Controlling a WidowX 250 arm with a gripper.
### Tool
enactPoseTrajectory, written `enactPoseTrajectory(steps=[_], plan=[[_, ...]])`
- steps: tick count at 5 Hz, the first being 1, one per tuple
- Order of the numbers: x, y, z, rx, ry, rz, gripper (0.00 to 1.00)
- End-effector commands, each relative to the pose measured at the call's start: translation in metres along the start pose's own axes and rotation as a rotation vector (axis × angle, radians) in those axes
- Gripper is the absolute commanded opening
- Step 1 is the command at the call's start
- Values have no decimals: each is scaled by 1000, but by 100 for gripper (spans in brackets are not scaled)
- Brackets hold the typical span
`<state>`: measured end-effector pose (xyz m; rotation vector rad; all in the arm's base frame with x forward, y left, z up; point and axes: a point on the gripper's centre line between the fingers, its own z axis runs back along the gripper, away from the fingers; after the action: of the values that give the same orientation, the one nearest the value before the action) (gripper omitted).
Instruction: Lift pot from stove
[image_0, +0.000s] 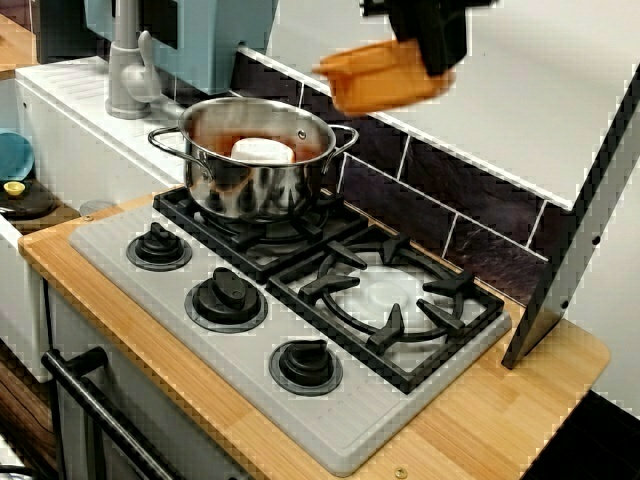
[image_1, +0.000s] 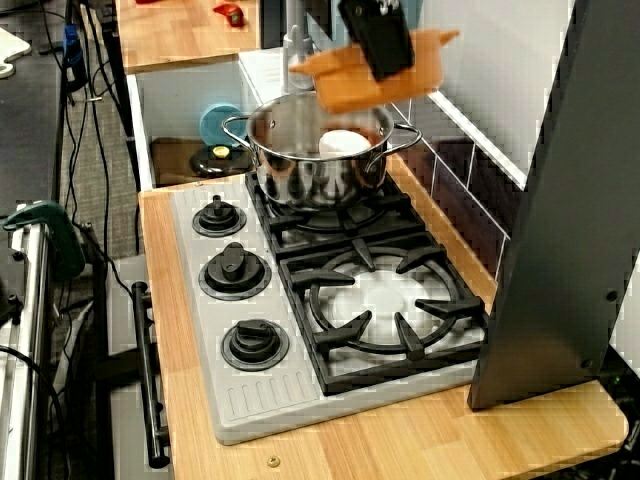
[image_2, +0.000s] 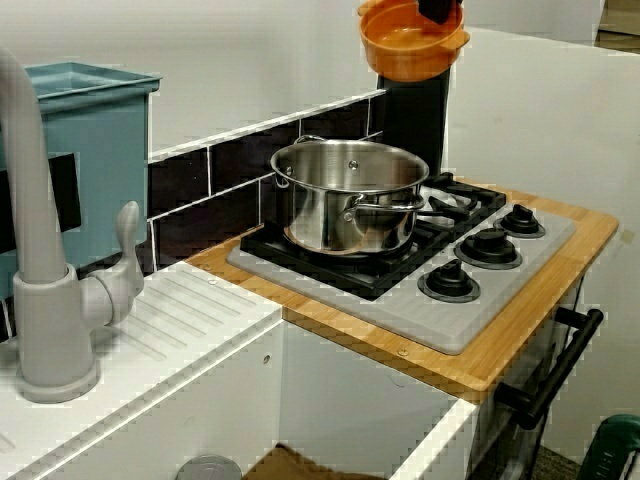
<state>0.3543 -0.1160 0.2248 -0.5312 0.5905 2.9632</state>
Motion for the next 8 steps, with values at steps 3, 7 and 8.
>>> enactPoseTrajectory(steps=[3,7,8], plan=[[-14,5,49,26,129,-21,0],[-8,9,47,22,129,-26,0],[-7,11,46,18,130,-24,0]])
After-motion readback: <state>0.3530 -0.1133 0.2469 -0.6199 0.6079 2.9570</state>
